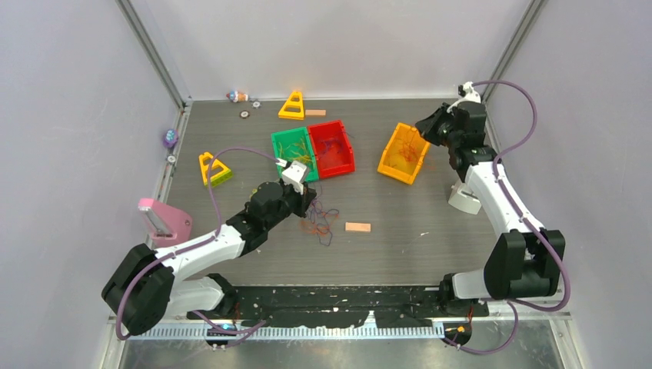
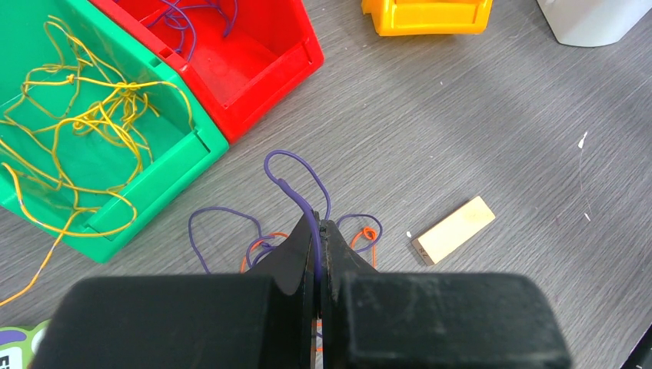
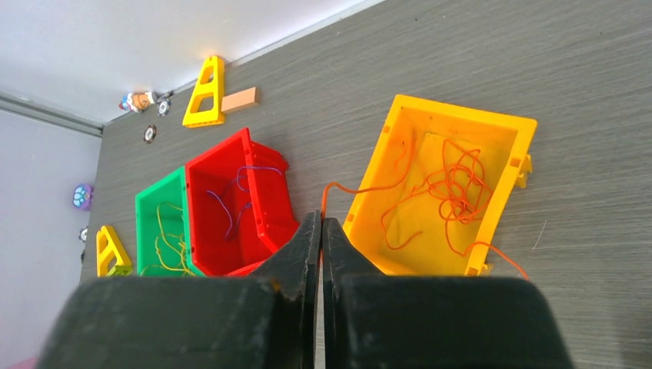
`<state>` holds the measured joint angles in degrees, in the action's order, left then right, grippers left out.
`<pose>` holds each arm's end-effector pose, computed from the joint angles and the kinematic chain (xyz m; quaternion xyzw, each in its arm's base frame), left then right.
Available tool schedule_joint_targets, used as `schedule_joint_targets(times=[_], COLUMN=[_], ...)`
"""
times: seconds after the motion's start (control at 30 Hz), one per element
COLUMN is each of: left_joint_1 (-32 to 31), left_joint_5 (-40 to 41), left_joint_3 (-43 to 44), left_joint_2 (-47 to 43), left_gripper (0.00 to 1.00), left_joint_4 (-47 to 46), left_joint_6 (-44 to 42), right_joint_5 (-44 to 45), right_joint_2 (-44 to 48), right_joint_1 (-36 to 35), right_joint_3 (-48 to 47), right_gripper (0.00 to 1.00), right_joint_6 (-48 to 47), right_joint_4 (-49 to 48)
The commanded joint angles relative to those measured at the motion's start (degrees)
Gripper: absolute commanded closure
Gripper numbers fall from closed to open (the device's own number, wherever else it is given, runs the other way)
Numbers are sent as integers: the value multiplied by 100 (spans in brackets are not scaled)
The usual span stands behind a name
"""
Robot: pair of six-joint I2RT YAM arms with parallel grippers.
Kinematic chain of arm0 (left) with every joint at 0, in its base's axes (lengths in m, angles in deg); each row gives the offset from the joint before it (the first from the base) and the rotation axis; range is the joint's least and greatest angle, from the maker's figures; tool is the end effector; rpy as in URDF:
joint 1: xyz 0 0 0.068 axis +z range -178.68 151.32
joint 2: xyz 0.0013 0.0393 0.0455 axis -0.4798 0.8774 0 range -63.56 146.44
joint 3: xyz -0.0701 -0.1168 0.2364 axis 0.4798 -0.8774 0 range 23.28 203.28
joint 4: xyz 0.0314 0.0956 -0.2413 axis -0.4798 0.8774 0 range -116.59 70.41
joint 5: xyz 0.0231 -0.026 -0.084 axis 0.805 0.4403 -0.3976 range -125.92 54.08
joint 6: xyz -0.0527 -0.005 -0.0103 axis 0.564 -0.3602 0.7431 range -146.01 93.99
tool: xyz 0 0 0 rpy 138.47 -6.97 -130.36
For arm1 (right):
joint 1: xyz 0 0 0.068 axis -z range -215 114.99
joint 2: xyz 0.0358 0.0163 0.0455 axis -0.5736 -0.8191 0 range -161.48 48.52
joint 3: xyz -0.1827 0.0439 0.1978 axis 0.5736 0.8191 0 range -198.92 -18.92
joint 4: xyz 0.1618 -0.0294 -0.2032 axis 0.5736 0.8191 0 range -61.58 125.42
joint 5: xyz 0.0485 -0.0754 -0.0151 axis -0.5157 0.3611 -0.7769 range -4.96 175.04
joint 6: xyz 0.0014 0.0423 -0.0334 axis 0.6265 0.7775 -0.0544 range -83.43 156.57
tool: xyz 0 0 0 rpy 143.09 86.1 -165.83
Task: Untangle the cables
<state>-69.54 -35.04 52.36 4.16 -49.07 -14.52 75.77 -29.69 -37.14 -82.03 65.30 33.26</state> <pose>0.1924 -0.1658 0.2212 0.1983 0.7745 -0.2595 0.5418 0.3203 0.0175 0.3289 0.1425 0.8049 0.2161 0.5339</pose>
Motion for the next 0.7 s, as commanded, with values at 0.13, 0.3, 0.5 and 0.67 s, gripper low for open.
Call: schedule_joint_targets(times=[0.13, 0.3, 0.5, 0.67], left_joint_1=[-3, -3, -1, -1], left_joint_5=[38, -59, -46, -41], left_joint_3=[5, -3, -8, -7], left_joint_2=[-78, -68, -97, -84], left_gripper=[100, 100, 100, 100], left_joint_4=[-332, -383, -382, -372], left_joint_6=[-79, -60, -65, -59], right_joint_5=[-233, 147, 1382, 2561], right_joint_2=[-962, -1921, -2720, -3610], right_joint_1=[-10, -45, -299, -635], right_joint_3=[-630, -1755, -2477, -3358], right_gripper=[95, 95, 95, 95], right_joint_6=[22, -37, -207, -398], right_joint_4=[292, 1372, 2213, 2959])
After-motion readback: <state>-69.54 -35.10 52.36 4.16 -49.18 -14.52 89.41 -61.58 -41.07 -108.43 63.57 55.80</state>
